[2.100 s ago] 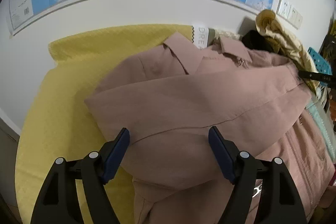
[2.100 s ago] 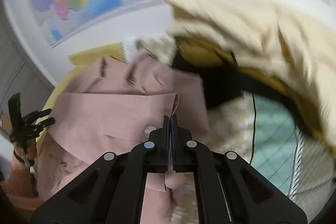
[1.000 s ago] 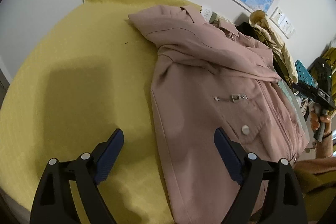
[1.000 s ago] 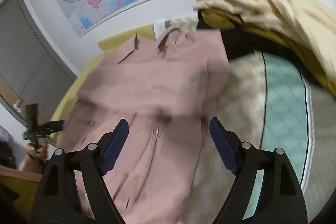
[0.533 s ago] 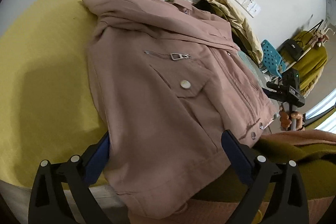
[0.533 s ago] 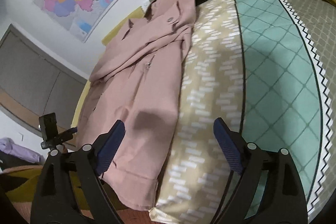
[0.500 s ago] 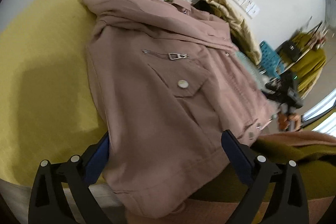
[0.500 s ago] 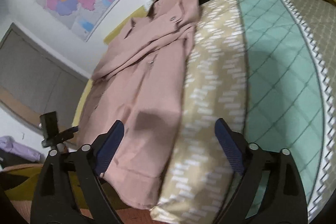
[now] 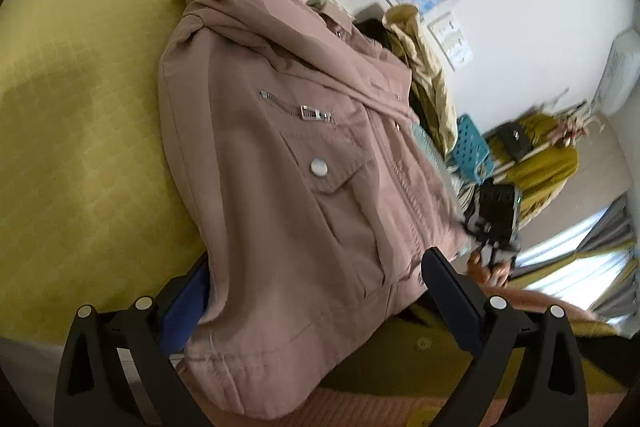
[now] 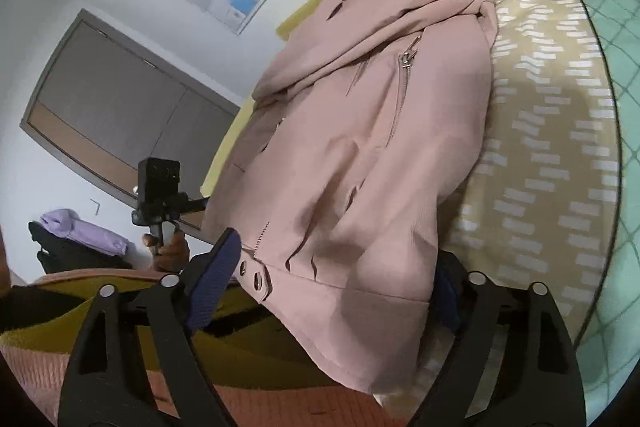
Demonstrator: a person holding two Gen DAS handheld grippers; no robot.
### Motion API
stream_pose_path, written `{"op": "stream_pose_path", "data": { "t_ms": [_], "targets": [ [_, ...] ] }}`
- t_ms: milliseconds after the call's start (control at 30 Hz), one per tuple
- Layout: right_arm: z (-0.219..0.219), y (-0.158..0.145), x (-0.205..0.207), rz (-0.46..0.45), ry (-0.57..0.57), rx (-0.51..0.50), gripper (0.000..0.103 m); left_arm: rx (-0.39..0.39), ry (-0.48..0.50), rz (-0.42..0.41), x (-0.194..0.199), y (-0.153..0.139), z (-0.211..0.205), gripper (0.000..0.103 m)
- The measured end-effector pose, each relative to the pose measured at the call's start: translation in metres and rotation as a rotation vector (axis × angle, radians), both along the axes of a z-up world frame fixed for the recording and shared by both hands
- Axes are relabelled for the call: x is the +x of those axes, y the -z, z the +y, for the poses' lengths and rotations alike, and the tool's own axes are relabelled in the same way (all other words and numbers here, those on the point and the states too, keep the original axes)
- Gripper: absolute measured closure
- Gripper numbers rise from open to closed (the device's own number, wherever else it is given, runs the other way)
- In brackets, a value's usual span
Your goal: Fold large clothes
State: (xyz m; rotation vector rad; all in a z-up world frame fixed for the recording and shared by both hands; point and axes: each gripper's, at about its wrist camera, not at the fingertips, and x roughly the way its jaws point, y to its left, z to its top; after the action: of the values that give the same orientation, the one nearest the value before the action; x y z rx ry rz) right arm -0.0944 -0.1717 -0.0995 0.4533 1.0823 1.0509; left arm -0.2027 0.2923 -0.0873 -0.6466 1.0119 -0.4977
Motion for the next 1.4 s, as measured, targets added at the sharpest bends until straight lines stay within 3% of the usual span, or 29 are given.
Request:
{"op": "stream_pose_path", "data": {
  "t_ms": [33, 100, 167, 233, 333, 400, 567, 667, 767, 867, 900, 933, 967, 1033, 1067, 1100, 1167, 1267, 1400],
  "targets": [
    [0.003, 0.000, 0.001, 0.005, 0.000, -0.001, 0.030, 0.001, -0.011, -0.006, 0.001, 0.000, -0.001, 0.007],
    [0.007, 0.003, 0.001, 0.014, 0.005, -0.013, 0.041, 0.053, -0.034, -0.018, 0.001, -0.002, -0.006, 0.018],
    [0.006, 0.006, -0.002, 0.004, 0.016, -0.042, 0.055, 0.169, -0.081, -0.021, 0.001, -0.004, -0.014, 0.061],
    [0.000, 0.010, -0.002, 0.036, 0.037, -0.019, 0.087, 0.234, -0.104, -0.027, 0.001, -0.003, -0.016, 0.087],
    [-0.003, 0.003, -0.006, 0.028, 0.049, 0.021, 0.094, 0.261, -0.126, -0.038, 0.002, -0.009, -0.012, 0.097],
    [-0.005, -0.012, -0.014, -0.010, 0.051, 0.061, 0.095, 0.256, -0.134, -0.059, -0.001, -0.021, -0.007, 0.099],
    [-0.011, -0.073, -0.043, -0.203, 0.050, 0.091, 0.096, 0.237, -0.146, -0.155, -0.018, -0.066, 0.006, 0.099],
    [-0.016, -0.096, -0.056, -0.277, 0.037, 0.085, 0.096, 0.247, -0.114, -0.146, -0.022, -0.069, 0.004, 0.098],
    [-0.011, -0.077, -0.048, -0.196, 0.038, 0.040, 0.095, 0.249, -0.080, -0.053, -0.015, -0.044, 0.003, 0.096],
    [-0.007, -0.036, -0.039, -0.058, 0.033, -0.012, 0.088, 0.260, -0.052, 0.012, -0.012, -0.023, 0.004, 0.090],
    [-0.008, -0.024, -0.038, -0.017, 0.030, -0.015, 0.082, 0.268, -0.047, 0.023, -0.012, -0.020, 0.004, 0.087],
    [-0.010, -0.015, -0.038, 0.011, 0.031, -0.024, 0.071, 0.274, -0.039, 0.037, -0.013, -0.017, 0.006, 0.077],
    [-0.010, -0.009, -0.038, 0.026, 0.040, -0.042, 0.067, 0.267, -0.031, 0.048, -0.014, -0.014, 0.008, 0.067],
    [-0.013, -0.002, -0.042, 0.055, 0.020, -0.018, 0.048, 0.246, -0.014, 0.072, -0.016, -0.010, 0.013, 0.060],
    [-0.012, 0.000, -0.043, 0.058, 0.015, -0.023, 0.045, 0.232, 0.001, 0.074, -0.018, -0.010, 0.014, 0.055],
    [-0.010, 0.001, -0.045, 0.057, 0.010, -0.033, 0.044, 0.220, 0.018, 0.079, -0.022, -0.010, 0.016, 0.050],
    [-0.006, 0.004, -0.046, 0.065, -0.009, -0.032, 0.043, 0.197, 0.056, 0.114, -0.025, -0.006, 0.010, 0.021],
    [0.002, 0.009, -0.045, 0.079, -0.026, -0.019, 0.043, 0.173, 0.086, 0.177, -0.024, 0.010, -0.003, 0.020],
    [0.000, 0.012, -0.047, 0.079, -0.031, 0.009, 0.048, 0.101, 0.051, 0.185, -0.023, 0.023, 0.000, 0.020]
  ]
}}
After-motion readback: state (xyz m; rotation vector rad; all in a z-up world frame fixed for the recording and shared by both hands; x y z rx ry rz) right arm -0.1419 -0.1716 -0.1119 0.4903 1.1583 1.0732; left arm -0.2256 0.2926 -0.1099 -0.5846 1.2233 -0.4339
